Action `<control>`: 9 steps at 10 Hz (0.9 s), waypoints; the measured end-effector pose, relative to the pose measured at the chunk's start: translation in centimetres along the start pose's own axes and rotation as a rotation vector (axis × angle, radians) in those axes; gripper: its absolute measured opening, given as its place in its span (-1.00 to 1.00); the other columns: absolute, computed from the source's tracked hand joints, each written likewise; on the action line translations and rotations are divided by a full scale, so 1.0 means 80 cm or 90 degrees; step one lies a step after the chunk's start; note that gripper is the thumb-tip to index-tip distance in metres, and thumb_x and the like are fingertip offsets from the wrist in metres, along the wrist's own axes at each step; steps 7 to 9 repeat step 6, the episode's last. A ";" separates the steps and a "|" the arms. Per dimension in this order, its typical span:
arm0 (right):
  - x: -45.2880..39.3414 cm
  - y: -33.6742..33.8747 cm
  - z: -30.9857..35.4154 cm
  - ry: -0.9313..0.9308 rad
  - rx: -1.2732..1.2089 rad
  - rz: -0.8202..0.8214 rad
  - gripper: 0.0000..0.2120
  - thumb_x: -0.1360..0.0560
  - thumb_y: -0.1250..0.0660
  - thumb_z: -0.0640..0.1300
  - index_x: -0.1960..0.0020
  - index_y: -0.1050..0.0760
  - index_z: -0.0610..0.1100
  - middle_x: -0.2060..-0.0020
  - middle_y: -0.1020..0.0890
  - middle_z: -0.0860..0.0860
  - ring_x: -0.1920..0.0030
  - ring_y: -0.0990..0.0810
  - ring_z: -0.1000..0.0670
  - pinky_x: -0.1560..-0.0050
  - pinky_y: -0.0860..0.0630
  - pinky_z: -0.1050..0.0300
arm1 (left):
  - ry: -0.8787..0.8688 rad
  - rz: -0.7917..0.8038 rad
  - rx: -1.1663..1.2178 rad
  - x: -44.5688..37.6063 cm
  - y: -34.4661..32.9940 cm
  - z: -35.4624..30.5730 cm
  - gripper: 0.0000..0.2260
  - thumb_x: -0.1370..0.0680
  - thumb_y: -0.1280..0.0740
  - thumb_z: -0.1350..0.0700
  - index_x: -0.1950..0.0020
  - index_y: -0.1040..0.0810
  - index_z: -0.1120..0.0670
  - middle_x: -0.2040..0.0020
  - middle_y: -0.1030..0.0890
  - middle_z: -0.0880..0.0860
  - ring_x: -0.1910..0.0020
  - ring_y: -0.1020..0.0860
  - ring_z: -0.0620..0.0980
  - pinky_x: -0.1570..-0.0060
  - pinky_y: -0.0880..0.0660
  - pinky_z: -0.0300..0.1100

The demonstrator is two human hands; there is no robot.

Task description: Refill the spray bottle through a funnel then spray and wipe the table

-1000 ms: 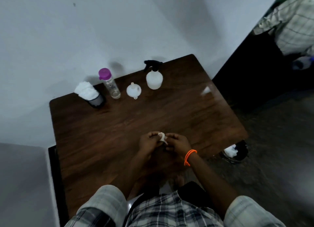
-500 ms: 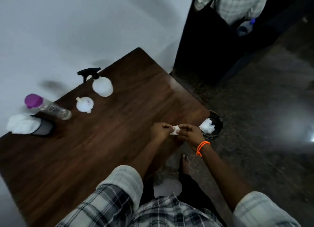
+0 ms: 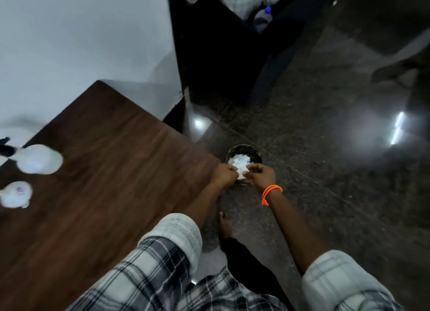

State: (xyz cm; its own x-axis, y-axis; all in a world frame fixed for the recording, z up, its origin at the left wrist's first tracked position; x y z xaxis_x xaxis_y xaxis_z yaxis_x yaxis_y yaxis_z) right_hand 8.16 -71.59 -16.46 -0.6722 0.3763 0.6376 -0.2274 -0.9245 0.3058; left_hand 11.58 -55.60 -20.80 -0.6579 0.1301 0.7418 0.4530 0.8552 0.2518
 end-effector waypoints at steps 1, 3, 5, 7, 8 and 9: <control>-0.053 0.032 -0.007 0.015 0.043 -0.027 -0.76 -0.35 -0.51 -0.47 0.06 -0.64 -0.24 0.06 -0.70 -0.29 0.11 -0.65 -0.14 -0.04 -0.65 -0.22 | 0.006 0.002 -0.021 -0.039 -0.030 -0.028 -0.90 -0.47 -0.40 0.18 0.19 -0.63 -0.02 -0.10 -0.70 0.24 -0.04 -0.69 0.21 -0.03 -0.64 0.03; -0.087 0.084 0.036 0.048 0.147 -0.089 -0.76 -0.33 -0.55 -0.32 0.06 -0.67 -0.10 0.09 -0.73 -0.11 0.09 -0.67 -0.07 -0.09 -0.62 -0.02 | -0.045 -0.018 -0.079 -0.054 -0.047 -0.102 -0.76 -0.55 -0.35 0.18 -0.16 -0.71 0.06 -0.22 -0.68 0.13 -0.22 -0.62 0.14 -0.23 -0.56 -0.06; -0.103 0.098 0.047 0.016 0.174 -0.081 -0.63 -0.36 -0.55 -0.32 -0.15 -0.67 -0.15 -0.01 -0.71 -0.13 -0.05 -0.65 -0.07 -0.10 -0.52 0.14 | -0.126 -0.080 -0.158 -0.050 -0.036 -0.134 -0.67 -0.49 -0.32 0.14 -0.22 -0.68 0.13 -0.19 -0.68 0.19 -0.23 -0.61 0.15 -0.24 -0.50 -0.07; -0.111 0.088 0.047 0.020 0.186 -0.072 -0.66 -0.38 -0.53 -0.31 -0.14 -0.67 -0.16 -0.04 -0.71 -0.15 -0.12 -0.66 -0.11 -0.15 -0.53 0.12 | -0.172 -0.100 -0.237 -0.059 -0.031 -0.128 -0.56 -0.44 -0.23 -0.02 -0.27 -0.64 0.04 -0.13 -0.70 0.15 -0.12 -0.66 0.15 -0.10 -0.58 -0.01; -0.111 0.088 0.047 0.020 0.186 -0.072 -0.66 -0.38 -0.53 -0.31 -0.14 -0.67 -0.16 -0.04 -0.71 -0.15 -0.12 -0.66 -0.11 -0.15 -0.53 0.12 | -0.172 -0.100 -0.237 -0.059 -0.031 -0.128 -0.56 -0.44 -0.23 -0.02 -0.27 -0.64 0.04 -0.13 -0.70 0.15 -0.12 -0.66 0.15 -0.10 -0.58 -0.01; -0.111 0.088 0.047 0.020 0.186 -0.072 -0.66 -0.38 -0.53 -0.31 -0.14 -0.67 -0.16 -0.04 -0.71 -0.15 -0.12 -0.66 -0.11 -0.15 -0.53 0.12 | -0.172 -0.100 -0.237 -0.059 -0.031 -0.128 -0.56 -0.44 -0.23 -0.02 -0.27 -0.64 0.04 -0.13 -0.70 0.15 -0.12 -0.66 0.15 -0.10 -0.58 -0.01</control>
Point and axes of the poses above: each hand's wrist, its own x-axis away from the middle knuckle, its own y-axis out of the back of the hand, z = x × y, the point moved 9 cm from there along -x, towards the middle knuckle
